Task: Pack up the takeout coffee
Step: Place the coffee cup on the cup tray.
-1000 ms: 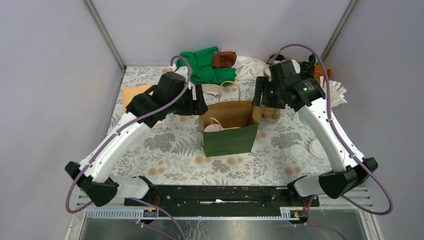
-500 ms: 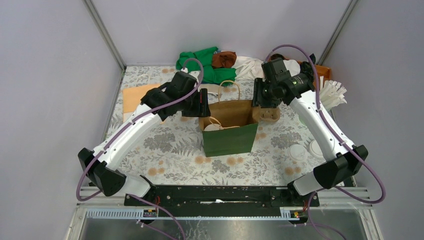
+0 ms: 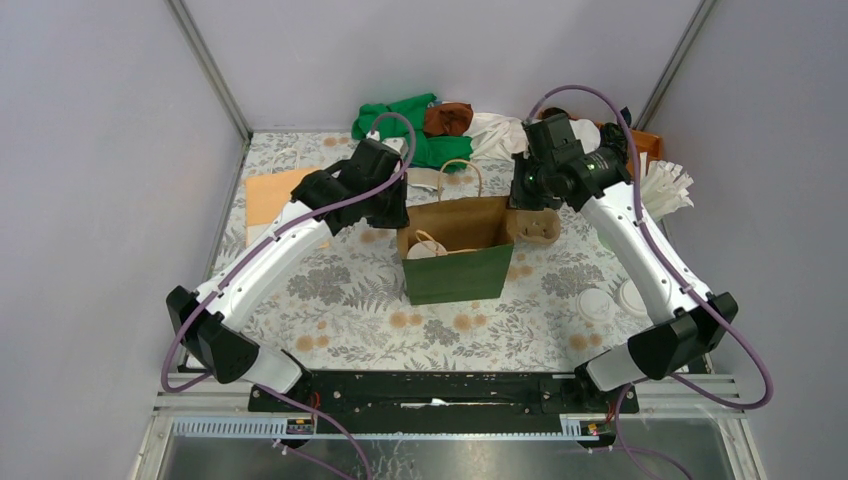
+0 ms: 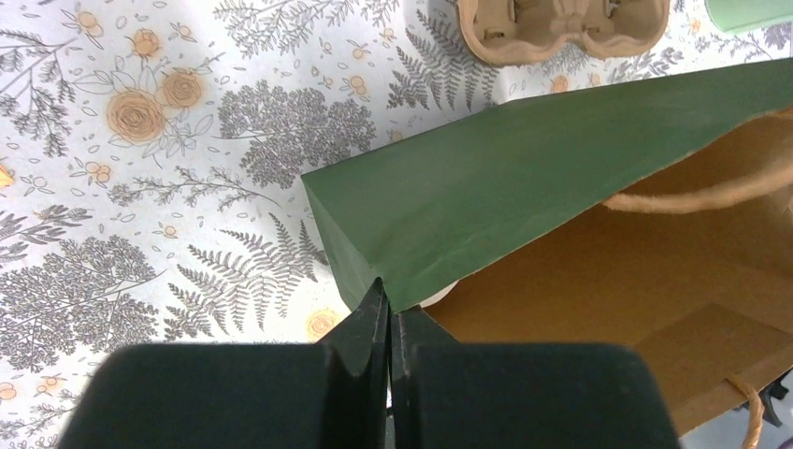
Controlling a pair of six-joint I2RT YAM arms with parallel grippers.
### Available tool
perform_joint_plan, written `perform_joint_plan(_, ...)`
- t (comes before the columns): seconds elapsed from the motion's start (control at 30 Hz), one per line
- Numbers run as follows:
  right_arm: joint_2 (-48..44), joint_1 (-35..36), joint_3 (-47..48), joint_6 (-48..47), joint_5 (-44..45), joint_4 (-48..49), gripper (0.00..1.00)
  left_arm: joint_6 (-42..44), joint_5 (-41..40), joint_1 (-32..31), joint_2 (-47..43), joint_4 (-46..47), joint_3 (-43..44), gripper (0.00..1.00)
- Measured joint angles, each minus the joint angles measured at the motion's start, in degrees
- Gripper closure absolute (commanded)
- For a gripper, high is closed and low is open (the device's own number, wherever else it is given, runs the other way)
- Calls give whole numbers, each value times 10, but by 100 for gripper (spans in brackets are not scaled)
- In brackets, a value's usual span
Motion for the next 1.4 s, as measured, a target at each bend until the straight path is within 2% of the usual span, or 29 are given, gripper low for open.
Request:
perform_joint_plan(0.3, -74, 2, -91, -19, -7, 114, 100, -2, -57, -2, -14, 44, -8, 100)
perform_joint_plan(0.5, -166, 29, -221, -43, -11, 229, 100, 0, -90, -17, -76, 98, -67, 100)
perform_joint_plan(0.67, -254, 89, -335, -86, 19, 338, 100, 13, -109, -21, -138, 152, -143, 100)
perform_joint_plan(0.87, -246, 121, -341, -110, 50, 367, 100, 42, -109, -27, -195, 190, -207, 100)
perform_joint_plan(1.1, -250, 158, -336, -125, 102, 355, 100, 83, -106, -56, -213, 208, -225, 100)
perform_joint_plan(1.4, -271, 172, -337, -134, 127, 318, 100, 99, -89, -72, -235, 222, -256, 100)
